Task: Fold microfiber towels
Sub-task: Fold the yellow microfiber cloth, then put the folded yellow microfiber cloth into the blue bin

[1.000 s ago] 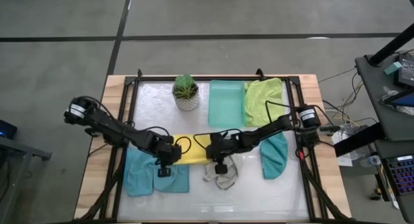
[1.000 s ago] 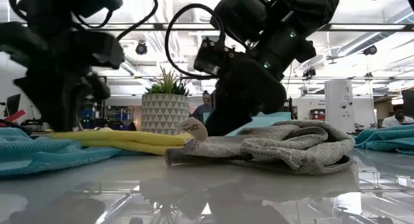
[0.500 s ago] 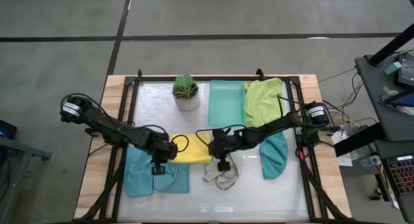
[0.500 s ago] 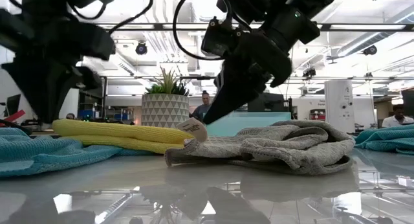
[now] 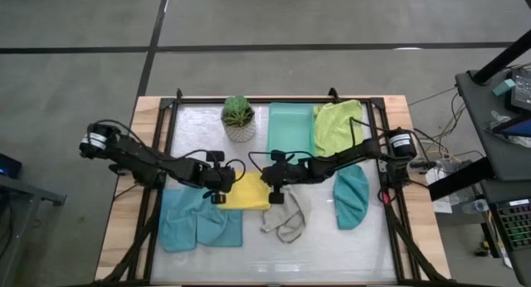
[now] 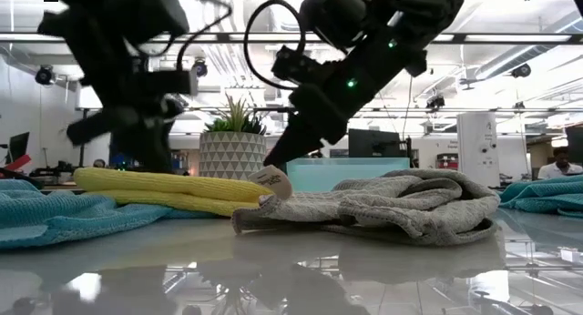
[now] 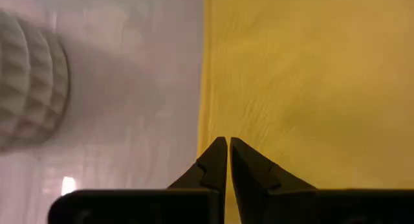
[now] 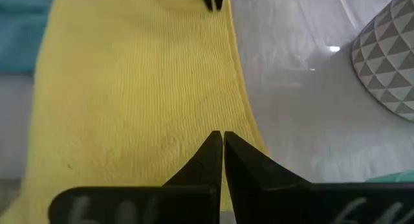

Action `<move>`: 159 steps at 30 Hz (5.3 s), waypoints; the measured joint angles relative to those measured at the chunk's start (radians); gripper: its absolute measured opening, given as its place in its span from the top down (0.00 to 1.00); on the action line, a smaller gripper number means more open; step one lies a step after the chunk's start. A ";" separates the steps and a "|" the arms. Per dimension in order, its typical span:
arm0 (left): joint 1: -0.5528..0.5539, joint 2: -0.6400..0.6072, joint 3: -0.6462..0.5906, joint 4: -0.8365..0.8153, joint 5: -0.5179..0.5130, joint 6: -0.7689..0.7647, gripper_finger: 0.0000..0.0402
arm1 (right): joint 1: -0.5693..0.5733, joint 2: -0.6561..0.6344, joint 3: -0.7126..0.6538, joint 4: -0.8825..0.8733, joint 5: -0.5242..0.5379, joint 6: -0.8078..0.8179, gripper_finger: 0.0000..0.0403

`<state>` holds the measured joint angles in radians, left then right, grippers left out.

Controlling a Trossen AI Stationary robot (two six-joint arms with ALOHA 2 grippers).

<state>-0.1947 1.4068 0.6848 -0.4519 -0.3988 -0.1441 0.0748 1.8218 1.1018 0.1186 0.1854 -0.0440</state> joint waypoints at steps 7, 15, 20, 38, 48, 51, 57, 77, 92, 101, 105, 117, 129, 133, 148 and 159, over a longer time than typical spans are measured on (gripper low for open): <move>0.019 0.025 -0.051 0.004 0.000 -0.032 0.98 | -0.001 0.045 -0.003 -0.001 0.003 -0.001 0.98; 0.021 0.009 -0.028 -0.024 0.000 -0.032 0.98 | 0.002 -0.001 0.003 -0.064 0.046 -0.008 0.98; 0.018 -0.030 0.018 -0.080 0.000 -0.033 0.98 | 0.023 -0.087 0.022 -0.233 0.038 0.030 0.98; -0.098 -0.103 0.044 0.060 0.026 -0.110 0.98 | 0.102 -0.169 -0.117 -0.568 -0.246 0.297 0.98; -0.106 0.014 0.029 0.282 0.028 -0.051 0.98 | 0.118 -0.323 -0.116 -0.711 -0.235 0.334 0.98; -0.099 0.070 0.031 0.356 0.029 -0.002 0.98 | 0.118 -0.382 -0.116 -0.699 -0.172 0.334 0.98; -0.077 0.182 0.033 0.433 0.027 -0.002 0.98 | 0.136 -0.471 -0.117 -0.623 -0.097 0.321 0.98; -0.040 0.286 0.067 0.472 0.087 -0.051 0.98 | 0.114 -0.384 -0.119 -0.421 -0.062 0.537 0.91; -0.076 0.272 0.063 0.420 0.141 -0.059 0.98 | 0.108 -0.141 -0.086 -0.167 -0.060 0.897 0.50; -0.090 0.246 0.060 0.398 0.136 -0.059 0.98 | 0.084 -0.015 0.010 -0.166 -0.051 0.938 0.46; -0.090 0.246 0.060 0.399 0.133 -0.059 0.98 | 0.083 0.022 0.035 -0.165 -0.053 0.923 0.46; -0.089 0.245 0.060 0.413 0.129 -0.059 0.98 | 0.079 0.119 0.058 -0.016 -0.063 0.893 0.46; -0.089 0.244 0.060 0.413 0.127 -0.059 0.98 | 0.073 0.137 0.057 0.046 -0.063 0.867 0.70; -0.089 0.244 0.060 0.413 0.126 -0.056 0.98 | 0.073 0.137 0.057 0.046 -0.063 0.846 0.86; -0.089 0.108 0.063 0.393 0.124 0.006 0.98 | 0.055 -0.054 0.056 -0.280 -0.080 0.750 0.97; -0.089 -0.042 0.015 0.338 0.125 0.023 0.98 | 0.038 -0.242 0.056 -0.613 -0.085 0.786 0.97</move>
<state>-0.2836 1.3643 0.7001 -0.1137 -0.2739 -0.1216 0.1123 1.5794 1.1580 -0.4947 0.1009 0.7416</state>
